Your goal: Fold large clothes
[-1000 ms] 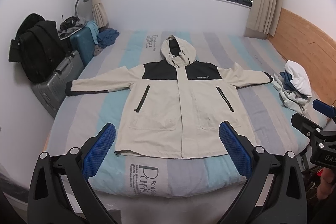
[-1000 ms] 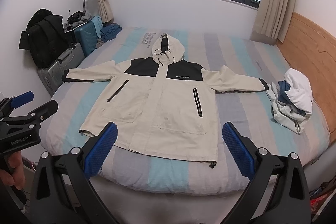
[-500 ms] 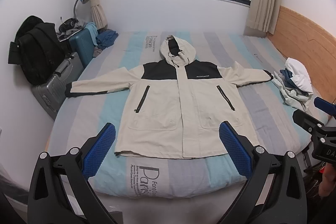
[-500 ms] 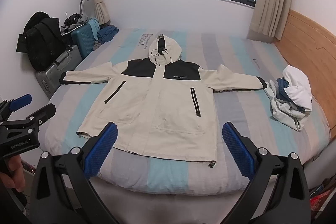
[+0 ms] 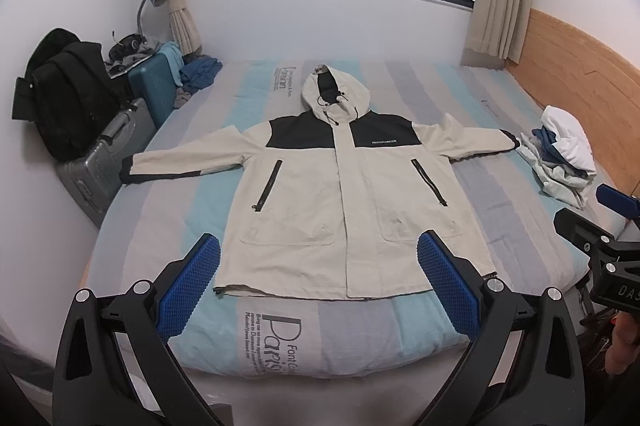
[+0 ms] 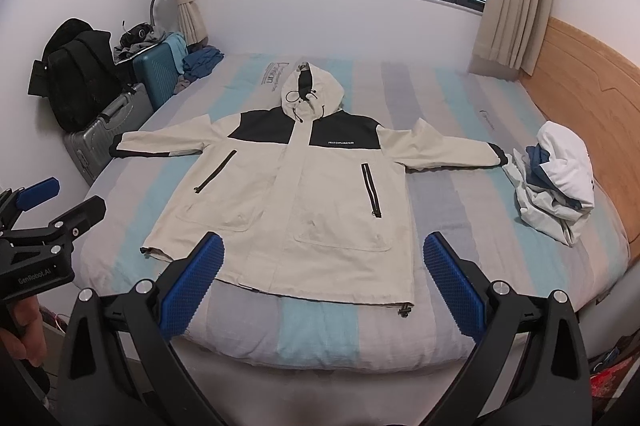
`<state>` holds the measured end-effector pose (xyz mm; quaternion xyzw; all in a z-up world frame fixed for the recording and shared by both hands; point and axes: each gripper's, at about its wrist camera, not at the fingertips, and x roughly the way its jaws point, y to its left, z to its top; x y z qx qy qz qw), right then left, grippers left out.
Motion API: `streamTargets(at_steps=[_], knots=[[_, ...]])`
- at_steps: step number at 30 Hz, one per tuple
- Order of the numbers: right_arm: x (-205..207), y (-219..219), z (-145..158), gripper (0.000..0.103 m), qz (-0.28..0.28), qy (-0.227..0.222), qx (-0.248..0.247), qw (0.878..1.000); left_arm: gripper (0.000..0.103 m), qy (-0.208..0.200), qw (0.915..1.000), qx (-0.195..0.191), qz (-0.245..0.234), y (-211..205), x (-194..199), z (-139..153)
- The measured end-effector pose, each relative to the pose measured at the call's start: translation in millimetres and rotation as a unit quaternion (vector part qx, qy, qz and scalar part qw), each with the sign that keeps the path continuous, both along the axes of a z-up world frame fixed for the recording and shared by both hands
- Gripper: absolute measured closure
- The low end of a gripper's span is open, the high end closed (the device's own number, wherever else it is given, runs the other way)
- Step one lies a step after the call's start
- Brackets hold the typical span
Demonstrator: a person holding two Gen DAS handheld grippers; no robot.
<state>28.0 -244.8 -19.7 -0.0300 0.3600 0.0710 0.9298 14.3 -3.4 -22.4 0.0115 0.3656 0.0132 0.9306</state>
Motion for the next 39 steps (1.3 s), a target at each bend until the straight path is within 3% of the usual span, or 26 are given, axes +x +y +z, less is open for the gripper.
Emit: streamTargets(at_steps=[21, 25, 28, 31, 33, 39], knots=[[9, 13, 7, 0.007, -0.005, 0.008, -0.013, 1.000, 0.007, -0.003, 0.9999, -0.013, -0.008, 14, 11, 11], [9, 19, 9, 0.007, -0.004, 0.008, -0.018, 1.000, 0.006, -0.006, 1.0000, 0.003, 0.004, 18, 15, 12], [9, 23, 9, 0.007, -0.002, 0.005, -0.023, 1.000, 0.006, -0.017, 0.9997, -0.006, 0.017, 25, 14, 9], [11, 25, 5, 0.007, -0.001, 0.007, -0.021, 1.000, 0.007, -0.011, 0.9995, -0.027, 0.009, 29, 17, 4], [12, 25, 3, 0.007, 0.001, 0.010, -0.021, 1.000, 0.006, -0.008, 0.9997, -0.020, 0.012, 29, 18, 2], [19, 30, 11, 0.007, -0.006, 0.036, -0.022, 0.999, 0.006, 0.038, 0.9982, -0.047, 0.003, 39, 29, 4]])
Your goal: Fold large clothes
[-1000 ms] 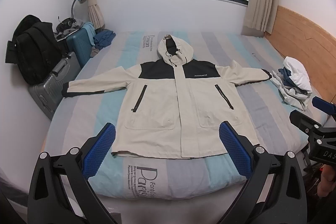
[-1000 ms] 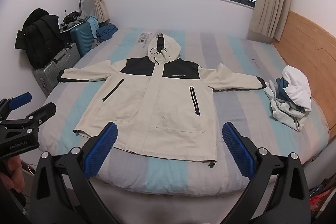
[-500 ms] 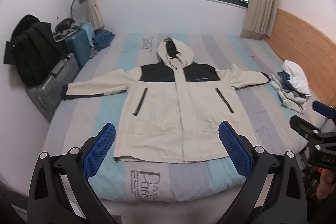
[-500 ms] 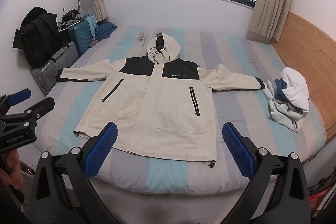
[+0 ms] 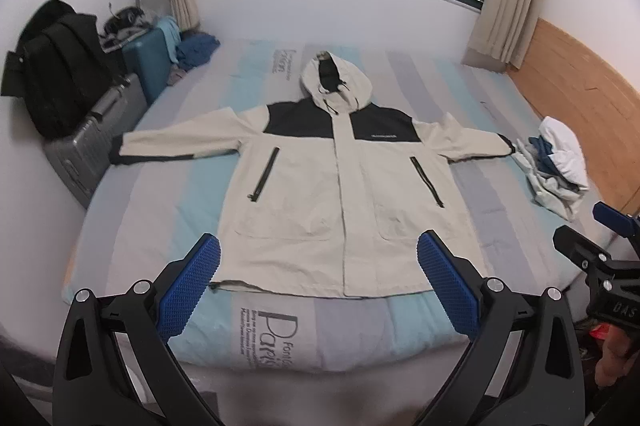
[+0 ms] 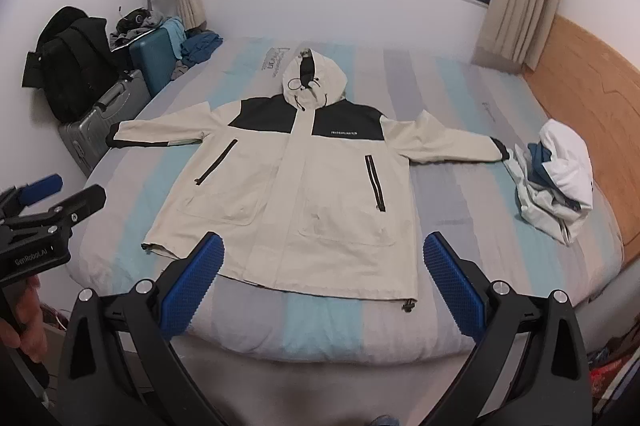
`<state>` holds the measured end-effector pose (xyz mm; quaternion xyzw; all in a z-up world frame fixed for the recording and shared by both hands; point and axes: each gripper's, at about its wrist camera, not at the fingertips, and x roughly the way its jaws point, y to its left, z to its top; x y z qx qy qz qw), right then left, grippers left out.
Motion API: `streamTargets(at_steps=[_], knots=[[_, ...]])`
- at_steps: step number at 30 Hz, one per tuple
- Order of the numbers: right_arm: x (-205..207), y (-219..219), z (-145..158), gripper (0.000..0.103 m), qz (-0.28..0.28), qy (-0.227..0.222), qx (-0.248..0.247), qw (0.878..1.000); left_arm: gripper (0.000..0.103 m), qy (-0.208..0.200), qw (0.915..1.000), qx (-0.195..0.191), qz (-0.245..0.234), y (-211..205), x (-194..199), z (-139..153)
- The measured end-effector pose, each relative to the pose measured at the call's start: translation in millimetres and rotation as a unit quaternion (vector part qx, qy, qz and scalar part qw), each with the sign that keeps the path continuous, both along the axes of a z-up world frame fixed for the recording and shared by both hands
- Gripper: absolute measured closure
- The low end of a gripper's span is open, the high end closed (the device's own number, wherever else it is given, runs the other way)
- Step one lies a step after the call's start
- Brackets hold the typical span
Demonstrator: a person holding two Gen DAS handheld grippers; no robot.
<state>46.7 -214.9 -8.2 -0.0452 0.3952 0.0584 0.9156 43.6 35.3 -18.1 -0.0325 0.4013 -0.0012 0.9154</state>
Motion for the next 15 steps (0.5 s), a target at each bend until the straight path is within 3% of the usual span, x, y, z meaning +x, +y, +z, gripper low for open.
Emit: streamTargets(at_steps=[9, 15], knots=[[33, 9, 27, 0.007, -0.029, 0.032, -0.011, 0.999, 0.006, 0.027, 0.9996, 0.008, 0.005, 33, 42, 8], [99, 0, 3, 0.007, -0.021, 0.058, -0.023, 0.998, 0.006, 0.040, 0.9992, 0.003, 0.002, 43, 109, -23]])
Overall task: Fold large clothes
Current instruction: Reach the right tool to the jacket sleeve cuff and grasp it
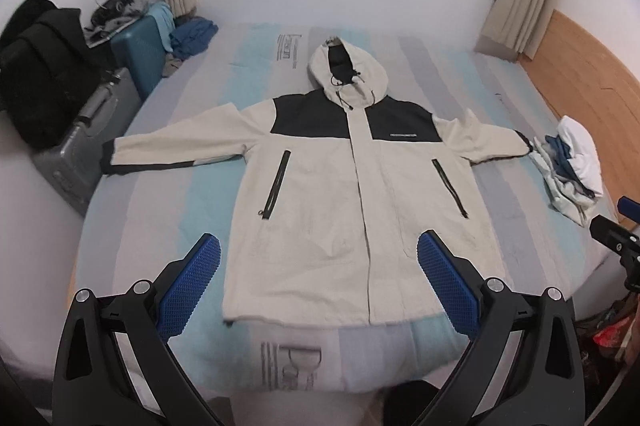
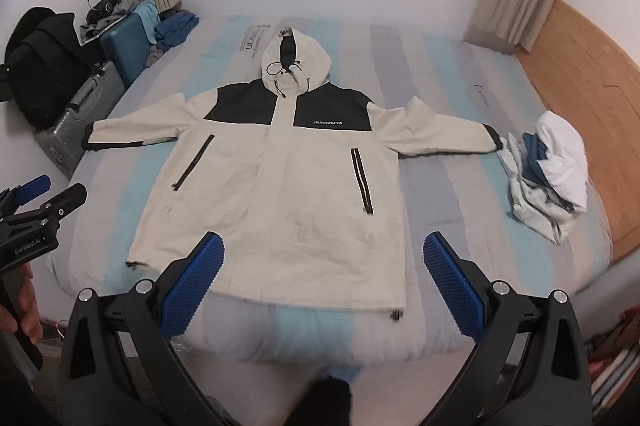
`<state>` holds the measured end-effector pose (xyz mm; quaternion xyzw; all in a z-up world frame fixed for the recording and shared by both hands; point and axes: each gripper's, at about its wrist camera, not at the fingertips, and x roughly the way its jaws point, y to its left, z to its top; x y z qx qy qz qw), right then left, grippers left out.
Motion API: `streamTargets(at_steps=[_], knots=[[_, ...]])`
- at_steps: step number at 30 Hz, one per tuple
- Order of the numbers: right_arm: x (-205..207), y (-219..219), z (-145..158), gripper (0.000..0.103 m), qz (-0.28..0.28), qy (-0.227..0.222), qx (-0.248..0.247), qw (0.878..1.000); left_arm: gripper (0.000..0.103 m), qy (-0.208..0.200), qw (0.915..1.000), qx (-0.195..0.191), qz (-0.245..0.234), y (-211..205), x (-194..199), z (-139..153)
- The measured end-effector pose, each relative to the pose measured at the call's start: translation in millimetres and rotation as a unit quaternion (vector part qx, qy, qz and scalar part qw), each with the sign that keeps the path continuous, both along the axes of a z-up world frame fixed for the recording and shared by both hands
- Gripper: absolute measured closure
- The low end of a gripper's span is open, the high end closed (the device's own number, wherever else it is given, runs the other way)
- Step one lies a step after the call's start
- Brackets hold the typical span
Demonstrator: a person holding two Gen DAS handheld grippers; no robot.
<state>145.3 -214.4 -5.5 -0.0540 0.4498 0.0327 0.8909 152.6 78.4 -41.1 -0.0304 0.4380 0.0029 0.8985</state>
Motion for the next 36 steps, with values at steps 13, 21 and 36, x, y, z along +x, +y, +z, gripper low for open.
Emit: streamTargets(at_steps=[13, 21, 36], knots=[[218, -49, -129, 0.007, 0.038, -0.005, -0.026, 0.999, 0.006, 0.022, 0.9971, 0.040, 0.060, 19, 178, -117], [344, -179, -232, 0.007, -0.121, 0.026, -0.065, 0.990, 0.006, 0.044, 0.9976, 0.053, 0.009, 9, 306, -220], [493, -427, -330, 0.007, -0.368, 0.083, -0.053, 0.925, 0.006, 0.091, 0.9941, 0.058, 0.008, -17, 461, -322]])
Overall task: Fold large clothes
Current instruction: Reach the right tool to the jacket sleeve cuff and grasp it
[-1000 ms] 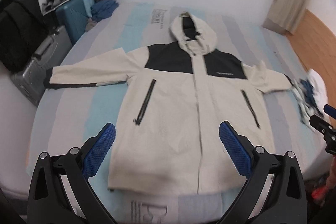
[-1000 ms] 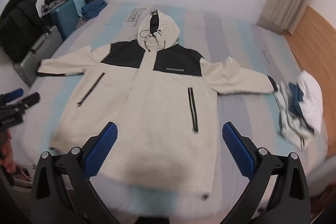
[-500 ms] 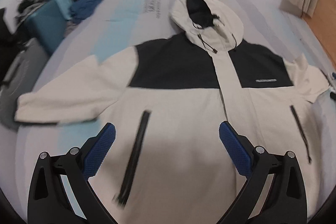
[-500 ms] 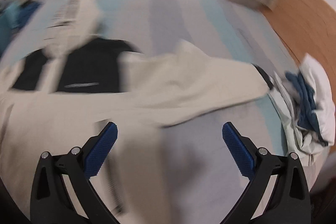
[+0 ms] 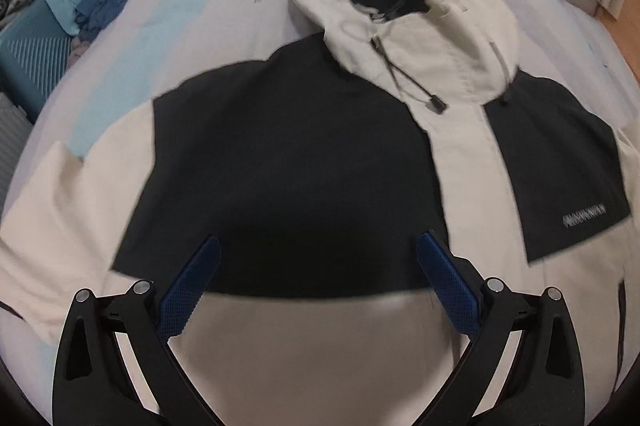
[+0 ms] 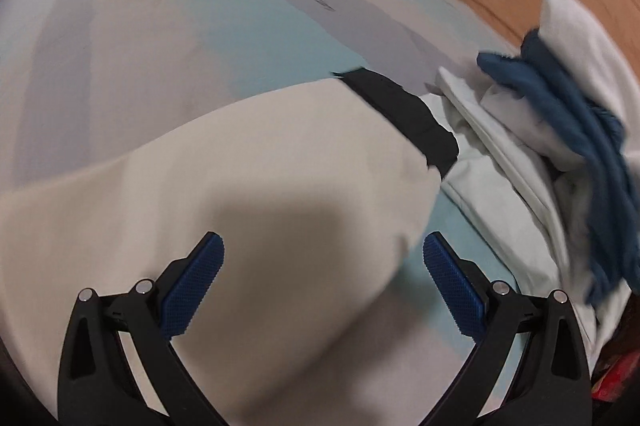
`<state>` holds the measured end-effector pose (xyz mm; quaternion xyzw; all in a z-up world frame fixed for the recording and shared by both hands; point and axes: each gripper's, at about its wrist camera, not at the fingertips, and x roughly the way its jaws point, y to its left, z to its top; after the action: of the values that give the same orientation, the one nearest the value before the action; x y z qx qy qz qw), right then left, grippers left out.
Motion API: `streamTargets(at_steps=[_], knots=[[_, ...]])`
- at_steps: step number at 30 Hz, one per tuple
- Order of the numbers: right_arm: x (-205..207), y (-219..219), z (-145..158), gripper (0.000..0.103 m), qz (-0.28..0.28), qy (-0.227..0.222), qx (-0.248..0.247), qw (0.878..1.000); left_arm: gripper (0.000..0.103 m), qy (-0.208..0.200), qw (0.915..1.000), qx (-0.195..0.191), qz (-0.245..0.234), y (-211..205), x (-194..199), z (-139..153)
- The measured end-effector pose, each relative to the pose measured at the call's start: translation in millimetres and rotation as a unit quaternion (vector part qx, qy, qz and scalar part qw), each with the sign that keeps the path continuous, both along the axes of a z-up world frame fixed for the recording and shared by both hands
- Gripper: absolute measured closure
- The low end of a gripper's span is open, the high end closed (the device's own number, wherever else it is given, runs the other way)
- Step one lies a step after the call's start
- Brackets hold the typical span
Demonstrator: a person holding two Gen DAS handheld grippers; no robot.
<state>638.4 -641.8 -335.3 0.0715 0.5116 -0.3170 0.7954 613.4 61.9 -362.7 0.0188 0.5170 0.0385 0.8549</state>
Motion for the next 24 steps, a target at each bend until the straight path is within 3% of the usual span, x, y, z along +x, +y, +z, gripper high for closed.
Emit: streamTargets(at_steps=[3, 10, 16, 17, 20, 24], knots=[[9, -34, -12, 0.007, -0.043, -0.010, 0.024, 0.999, 0.005, 0.016, 0.9998, 0.002, 0.008, 2, 10, -15], [15, -71, -26, 0.007, -0.079, -0.025, 0.065, 0.994, 0.005, 0.016, 0.9997, 0.002, 0.017, 0, 19, -24], [7, -114, -20, 0.021, -0.085, -0.074, 0.175, 0.978, 0.005, 0.012, 0.9997, 0.008, 0.019, -4, 21, -27], [5, -120, -19, 0.029, -0.086, -0.075, 0.183, 0.977, 0.005, 0.011, 0.9997, 0.008, 0.019, -2, 21, -27], [-3, -132, -17, 0.040, -0.089, -0.067, 0.204, 0.972, 0.005, 0.007, 0.9998, 0.008, 0.019, -5, 16, -28], [-4, -139, -15, 0.046, -0.083, -0.056, 0.217, 0.971, 0.005, 0.005, 0.9998, 0.006, 0.017, -4, 11, -28]])
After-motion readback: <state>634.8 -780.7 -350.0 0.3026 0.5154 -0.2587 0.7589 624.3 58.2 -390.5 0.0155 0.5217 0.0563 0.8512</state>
